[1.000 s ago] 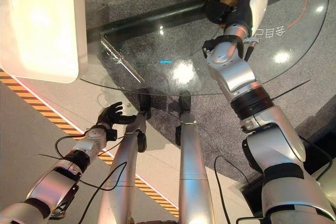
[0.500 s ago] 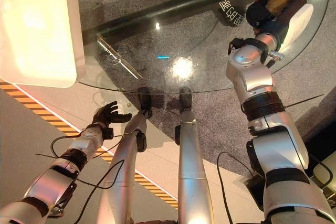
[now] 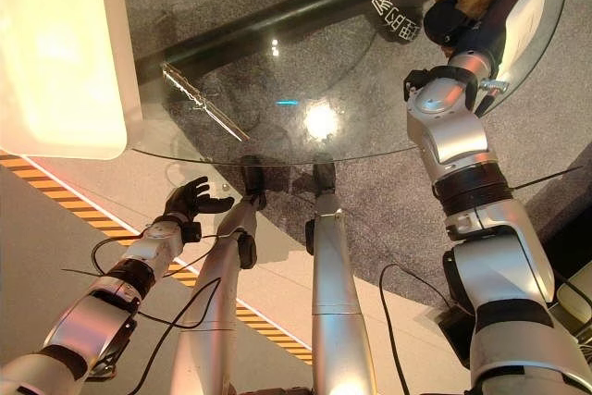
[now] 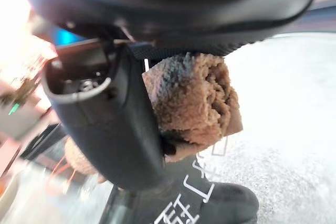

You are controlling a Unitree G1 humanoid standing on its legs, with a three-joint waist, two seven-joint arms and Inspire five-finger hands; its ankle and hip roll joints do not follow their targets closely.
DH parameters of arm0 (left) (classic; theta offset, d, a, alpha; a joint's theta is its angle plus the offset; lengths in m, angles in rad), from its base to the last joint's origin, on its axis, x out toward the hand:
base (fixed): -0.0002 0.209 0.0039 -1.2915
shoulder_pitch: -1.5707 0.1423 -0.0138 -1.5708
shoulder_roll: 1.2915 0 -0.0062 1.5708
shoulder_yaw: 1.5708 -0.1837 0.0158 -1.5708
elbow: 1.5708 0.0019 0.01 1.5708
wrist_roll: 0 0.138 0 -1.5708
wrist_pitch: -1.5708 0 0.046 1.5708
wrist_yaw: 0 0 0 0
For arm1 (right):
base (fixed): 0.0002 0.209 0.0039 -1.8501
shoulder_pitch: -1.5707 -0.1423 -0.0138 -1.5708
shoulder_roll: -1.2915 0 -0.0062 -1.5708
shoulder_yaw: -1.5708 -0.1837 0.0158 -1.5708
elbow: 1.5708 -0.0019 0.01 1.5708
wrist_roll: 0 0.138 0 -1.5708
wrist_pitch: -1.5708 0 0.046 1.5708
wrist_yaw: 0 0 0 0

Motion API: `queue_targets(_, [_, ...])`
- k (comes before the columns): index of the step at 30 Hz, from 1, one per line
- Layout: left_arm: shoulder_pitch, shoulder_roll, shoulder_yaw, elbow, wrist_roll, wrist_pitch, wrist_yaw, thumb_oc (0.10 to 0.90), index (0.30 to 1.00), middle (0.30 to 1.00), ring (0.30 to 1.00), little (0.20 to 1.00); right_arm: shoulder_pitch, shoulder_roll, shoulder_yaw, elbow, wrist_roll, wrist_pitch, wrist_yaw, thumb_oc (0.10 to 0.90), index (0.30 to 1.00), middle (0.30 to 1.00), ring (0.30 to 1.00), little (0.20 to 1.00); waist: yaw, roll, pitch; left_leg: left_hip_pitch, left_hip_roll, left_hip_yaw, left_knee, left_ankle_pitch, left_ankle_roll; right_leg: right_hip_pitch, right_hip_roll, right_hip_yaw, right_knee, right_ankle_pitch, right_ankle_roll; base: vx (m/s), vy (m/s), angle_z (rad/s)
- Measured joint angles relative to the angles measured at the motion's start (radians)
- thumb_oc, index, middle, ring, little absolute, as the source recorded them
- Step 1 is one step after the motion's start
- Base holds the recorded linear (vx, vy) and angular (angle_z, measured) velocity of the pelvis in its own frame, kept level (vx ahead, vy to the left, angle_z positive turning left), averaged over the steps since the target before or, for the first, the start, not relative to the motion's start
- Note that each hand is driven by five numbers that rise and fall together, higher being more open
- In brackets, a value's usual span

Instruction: Wipe the table with a cloth and put it in the basket.

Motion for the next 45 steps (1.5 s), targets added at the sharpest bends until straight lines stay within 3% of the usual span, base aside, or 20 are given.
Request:
queue_targets(10, [0.038, -0.023, 0.016, -0.076, 0.002, -0.006, 0.002, 0.8, 0.9, 0.9, 0.9, 0.9, 0.016, -0.031, 0.059, -0.159, -0.126, 0.074, 0.189, 0.1, 0.3, 0.3, 0.3, 0.2, -0.002, 0.023, -0.002, 0.019, 0.016, -0.001, -0.021, 0.005, -0.012, 0.0, 0.008, -0.005, 0.01, -0.008, -0.02, 0.0, -0.014, -0.01])
queue_targets(18, [0.079, -0.038, -0.022, -0.099, 0.027, -0.025, 0.001, 0.8, 0.9, 0.9, 0.9, 0.9, 0.016, -0.017, 0.208, -0.224, -0.128, 0.069, 0.289, 0.1, 0.3, 0.3, 0.3, 0.2, 0.025, 0.029, -0.006, 0.039, 0.034, -0.036, -0.023, 0.015, -0.041, 0.018, 0.017, -0.046, 0.033, -0.021, -0.057, -0.02, -0.05, 0.08])
queue_targets(20, [0.097, -0.039, -0.03, -0.105, 0.044, -0.035, 0.001, 0.8, 0.9, 0.9, 0.9, 0.9, 0.015, -0.009, 0.248, -0.226, -0.128, 0.068, 0.315, 0.1, 0.3, 0.3, 0.3, 0.2, 0.036, 0.044, -0.015, 0.04, 0.036, -0.051, -0.025, 0.017, -0.046, 0.023, 0.02, -0.064, 0.033, -0.024, -0.065, -0.02, -0.04, 0.12])
queue_targets(27, [0.124, -0.038, -0.043, -0.113, 0.061, -0.048, 0.002, 0.8, 0.9, 0.9, 0.9, 0.9, 0.007, 0.069, 0.377, -0.274, -0.12, 0.047, 0.386, 0.1, 0.3, 0.3, 0.3, 0.2, 0.065, 0.052, -0.021, 0.039, 0.042, -0.066, -0.036, 0.024, -0.055, 0.023, 0.02, -0.089, 0.035, -0.028, -0.071, -0.02, -0.035, 0.07])
queue_targets(33, [0.123, -0.035, -0.056, -0.126, 0.083, -0.05, 0.002, 0.8, 0.9, 0.9, 0.9, 0.9, 0.002, 0.145, 0.462, -0.292, -0.106, 0.028, 0.559, 0.1, 0.3, 0.3, 0.3, 0.2, 0.088, 0.052, -0.021, 0.027, 0.03, -0.086, -0.036, 0.024, -0.056, 0.023, 0.008, -0.108, 0.038, -0.033, -0.073, -0.02, -0.047, 0.1])
queue_targets(38, [0.126, -0.029, -0.06, -0.126, 0.089, -0.051, 0.007, 0.8, 0.9, 0.9, 0.9, 0.9, -0.009, 0.148, 0.531, -0.321, -0.081, 0.05, 0.733, 0.1, 0.3, 0.3, 0.3, 0.2, 0.091, 0.052, -0.021, 0.018, 0.012, -0.11, -0.034, 0.024, -0.056, 0.024, -0.011, -0.132, 0.052, -0.046, -0.073, -0.02, -0.056, 0.17])
queue_targets(42, [0.13, -0.025, -0.061, -0.138, 0.087, -0.068, 0.06, 0.8, 0.9, 0.9, 0.9, 0.9, -0.011, 0.135, 0.55, -0.334, -0.056, 0.063, 0.756, 0.1, 0.3, 0.3, 0.3, 0.2, 0.086, 0.052, -0.021, 0.009, 0.003, -0.12, -0.017, 0.027, -0.06, 0.024, -0.016, -0.14, 0.067, -0.055, -0.07, -0.02, -0.05, 0.1])
queue_targets(45, [0.132, -0.023, -0.047, -0.154, 0.076, -0.125, 0.118, 0.8, 0.9, 0.9, 0.9, 0.9, -0.005, 0.134, 0.549, -0.329, -0.014, 0.057, 0.712, 0.1, 0.3, 0.3, 0.3, 0.2, 0.086, 0.051, -0.021, 0.01, 0.001, -0.129, -0.015, 0.024, -0.055, 0.027, -0.018, -0.142, 0.067, -0.055, -0.069, -0.04, -0.055, 0.03])
